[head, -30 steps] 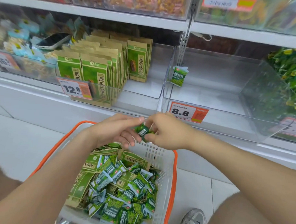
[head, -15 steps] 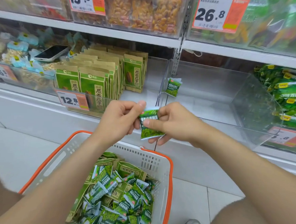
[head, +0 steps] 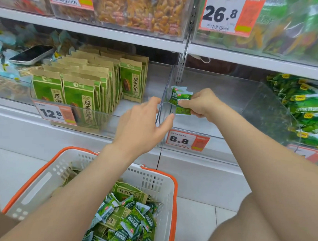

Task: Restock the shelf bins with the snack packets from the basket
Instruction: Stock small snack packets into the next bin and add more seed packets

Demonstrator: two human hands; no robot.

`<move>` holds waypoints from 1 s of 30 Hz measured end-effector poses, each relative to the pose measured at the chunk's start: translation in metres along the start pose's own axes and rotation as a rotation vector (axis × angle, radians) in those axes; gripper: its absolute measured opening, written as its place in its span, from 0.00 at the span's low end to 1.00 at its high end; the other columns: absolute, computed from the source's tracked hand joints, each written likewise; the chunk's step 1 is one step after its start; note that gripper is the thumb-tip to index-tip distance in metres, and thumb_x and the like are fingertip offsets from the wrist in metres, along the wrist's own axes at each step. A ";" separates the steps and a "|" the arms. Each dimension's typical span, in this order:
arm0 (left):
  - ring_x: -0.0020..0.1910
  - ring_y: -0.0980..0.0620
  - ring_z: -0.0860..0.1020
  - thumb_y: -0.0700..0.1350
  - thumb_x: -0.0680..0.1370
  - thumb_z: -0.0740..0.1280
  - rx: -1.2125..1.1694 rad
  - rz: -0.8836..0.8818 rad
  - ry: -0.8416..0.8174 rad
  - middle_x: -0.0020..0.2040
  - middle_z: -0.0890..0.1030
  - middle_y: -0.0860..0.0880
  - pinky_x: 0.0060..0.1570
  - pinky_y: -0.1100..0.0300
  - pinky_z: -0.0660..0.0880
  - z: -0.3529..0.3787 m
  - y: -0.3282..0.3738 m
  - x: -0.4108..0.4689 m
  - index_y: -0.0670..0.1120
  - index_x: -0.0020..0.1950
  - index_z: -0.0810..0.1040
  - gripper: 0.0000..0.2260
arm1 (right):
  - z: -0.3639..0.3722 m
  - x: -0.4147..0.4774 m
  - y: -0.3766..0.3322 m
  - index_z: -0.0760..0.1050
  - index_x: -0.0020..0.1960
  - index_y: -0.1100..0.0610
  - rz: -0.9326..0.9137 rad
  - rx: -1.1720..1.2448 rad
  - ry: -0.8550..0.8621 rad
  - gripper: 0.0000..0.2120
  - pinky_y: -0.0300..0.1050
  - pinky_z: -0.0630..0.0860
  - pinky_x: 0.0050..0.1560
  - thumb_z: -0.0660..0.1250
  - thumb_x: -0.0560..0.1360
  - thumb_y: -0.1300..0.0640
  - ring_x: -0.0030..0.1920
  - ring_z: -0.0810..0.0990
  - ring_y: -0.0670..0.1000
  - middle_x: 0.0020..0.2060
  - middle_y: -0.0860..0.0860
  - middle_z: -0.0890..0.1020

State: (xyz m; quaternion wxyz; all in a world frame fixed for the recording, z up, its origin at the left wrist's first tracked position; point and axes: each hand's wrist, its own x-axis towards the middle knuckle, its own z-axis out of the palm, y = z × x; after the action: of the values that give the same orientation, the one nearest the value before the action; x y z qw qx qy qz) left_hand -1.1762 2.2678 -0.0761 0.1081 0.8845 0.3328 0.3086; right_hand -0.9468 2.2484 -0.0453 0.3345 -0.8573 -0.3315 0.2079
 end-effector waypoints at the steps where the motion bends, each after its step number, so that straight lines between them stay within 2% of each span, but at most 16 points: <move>1: 0.45 0.40 0.80 0.64 0.82 0.61 0.080 0.012 -0.009 0.47 0.82 0.48 0.38 0.49 0.72 0.003 -0.001 0.003 0.49 0.61 0.73 0.20 | 0.003 0.011 0.000 0.79 0.47 0.61 0.032 0.016 -0.041 0.19 0.41 0.77 0.29 0.82 0.71 0.49 0.33 0.78 0.52 0.41 0.56 0.83; 3: 0.36 0.38 0.74 0.63 0.81 0.59 0.165 0.046 -0.017 0.36 0.76 0.47 0.33 0.50 0.66 0.003 -0.003 0.009 0.50 0.51 0.67 0.17 | 0.009 0.032 -0.002 0.77 0.58 0.63 0.089 0.048 -0.098 0.22 0.46 0.85 0.40 0.81 0.72 0.52 0.38 0.84 0.53 0.51 0.58 0.84; 4: 0.34 0.39 0.72 0.62 0.81 0.59 0.174 0.065 -0.034 0.33 0.74 0.48 0.32 0.51 0.64 0.002 -0.004 0.011 0.50 0.50 0.65 0.16 | 0.013 0.040 -0.003 0.76 0.61 0.64 0.104 0.054 -0.115 0.22 0.48 0.86 0.46 0.79 0.74 0.55 0.40 0.85 0.53 0.53 0.58 0.85; 6: 0.31 0.40 0.68 0.60 0.81 0.58 0.196 0.101 -0.074 0.31 0.70 0.48 0.31 0.51 0.62 0.001 -0.006 0.016 0.48 0.50 0.64 0.15 | 0.019 0.053 -0.007 0.76 0.64 0.66 0.126 0.043 -0.142 0.21 0.52 0.85 0.54 0.76 0.77 0.58 0.48 0.88 0.55 0.55 0.59 0.85; 9: 0.30 0.40 0.66 0.57 0.83 0.56 0.253 0.111 -0.094 0.31 0.65 0.49 0.31 0.50 0.56 0.004 -0.005 0.015 0.46 0.55 0.67 0.14 | 0.025 0.067 -0.012 0.74 0.65 0.66 0.136 -0.033 -0.148 0.19 0.54 0.83 0.59 0.73 0.79 0.58 0.53 0.87 0.56 0.53 0.60 0.86; 12: 0.34 0.37 0.72 0.55 0.84 0.54 0.288 0.103 -0.059 0.34 0.70 0.48 0.33 0.50 0.58 0.010 -0.005 0.013 0.46 0.60 0.69 0.14 | 0.027 0.073 -0.018 0.75 0.55 0.65 0.111 -0.124 -0.068 0.16 0.54 0.85 0.55 0.77 0.75 0.59 0.46 0.89 0.56 0.45 0.58 0.87; 14: 0.33 0.38 0.69 0.54 0.84 0.53 0.282 0.102 -0.034 0.36 0.75 0.47 0.32 0.50 0.59 0.013 -0.007 0.014 0.47 0.57 0.67 0.12 | 0.028 0.074 -0.019 0.73 0.47 0.62 0.094 -0.168 -0.031 0.15 0.52 0.85 0.54 0.79 0.74 0.57 0.42 0.88 0.55 0.43 0.58 0.87; 16: 0.31 0.39 0.67 0.53 0.83 0.53 0.282 0.100 -0.023 0.35 0.75 0.47 0.32 0.51 0.59 0.014 -0.007 0.014 0.48 0.51 0.64 0.09 | 0.028 0.070 -0.016 0.75 0.47 0.60 0.090 -0.289 0.015 0.17 0.50 0.85 0.51 0.79 0.74 0.49 0.35 0.88 0.53 0.35 0.56 0.87; 18: 0.30 0.40 0.65 0.53 0.83 0.53 0.278 0.096 -0.013 0.33 0.72 0.48 0.31 0.51 0.57 0.015 -0.007 0.014 0.49 0.49 0.62 0.09 | 0.026 0.070 -0.013 0.78 0.48 0.59 0.097 -0.320 0.050 0.19 0.49 0.86 0.47 0.80 0.72 0.46 0.30 0.86 0.52 0.30 0.54 0.86; 22: 0.29 0.41 0.65 0.53 0.83 0.53 0.280 0.088 -0.006 0.33 0.71 0.49 0.29 0.52 0.53 0.017 -0.008 0.015 0.49 0.50 0.61 0.08 | 0.022 0.071 -0.013 0.81 0.47 0.63 0.141 -0.231 -0.060 0.21 0.53 0.86 0.47 0.81 0.71 0.46 0.35 0.88 0.54 0.30 0.56 0.86; 24: 0.29 0.40 0.68 0.53 0.84 0.53 0.280 0.098 -0.013 0.33 0.72 0.49 0.29 0.53 0.54 0.018 -0.010 0.014 0.49 0.51 0.61 0.09 | 0.018 0.066 -0.014 0.81 0.49 0.66 0.156 -0.233 -0.077 0.19 0.55 0.86 0.48 0.80 0.74 0.50 0.37 0.88 0.56 0.31 0.57 0.86; 26: 0.31 0.39 0.71 0.54 0.84 0.53 0.263 0.105 -0.021 0.32 0.70 0.50 0.30 0.52 0.57 0.017 -0.011 0.013 0.49 0.51 0.61 0.09 | 0.015 0.056 -0.015 0.79 0.52 0.68 0.146 -0.245 -0.058 0.13 0.56 0.86 0.45 0.74 0.78 0.57 0.35 0.88 0.58 0.32 0.60 0.86; 28: 0.35 0.38 0.73 0.56 0.85 0.55 0.203 0.096 -0.018 0.34 0.72 0.50 0.31 0.51 0.58 0.016 -0.013 0.012 0.49 0.53 0.64 0.10 | 0.012 0.041 -0.016 0.77 0.52 0.66 0.049 -0.304 0.013 0.08 0.54 0.86 0.41 0.65 0.78 0.61 0.31 0.87 0.58 0.35 0.60 0.86; 30: 0.43 0.41 0.79 0.57 0.85 0.58 0.082 0.086 0.004 0.44 0.81 0.50 0.34 0.50 0.65 0.015 -0.016 0.011 0.49 0.62 0.70 0.14 | 0.011 0.020 -0.020 0.75 0.47 0.62 -0.144 -0.431 0.134 0.07 0.49 0.84 0.40 0.62 0.76 0.58 0.32 0.85 0.59 0.39 0.59 0.84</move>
State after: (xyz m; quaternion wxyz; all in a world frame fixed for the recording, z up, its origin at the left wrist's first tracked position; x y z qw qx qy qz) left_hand -1.1687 2.2867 -0.0893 0.0576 0.9010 0.3073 0.3007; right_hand -0.9478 2.2786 -0.0411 0.1791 -0.8950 -0.4054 0.0506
